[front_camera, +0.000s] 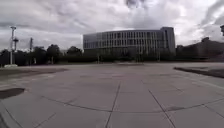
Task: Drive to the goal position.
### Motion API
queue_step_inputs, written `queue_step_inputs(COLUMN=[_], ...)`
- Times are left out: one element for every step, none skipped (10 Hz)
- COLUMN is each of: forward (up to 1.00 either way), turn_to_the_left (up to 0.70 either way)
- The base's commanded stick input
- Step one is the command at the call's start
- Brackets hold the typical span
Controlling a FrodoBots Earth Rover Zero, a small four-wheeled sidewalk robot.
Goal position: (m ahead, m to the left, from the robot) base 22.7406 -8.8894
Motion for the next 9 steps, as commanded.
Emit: queue_step_inputs(forward=[0.70,0.70,0.70,0.70,0.70,0.70,0.70,0.70,0.70], turn_to_the_left=[0.01,0.01,0.01,0.01,0.01,0.01,0.01,0.01,0.01])
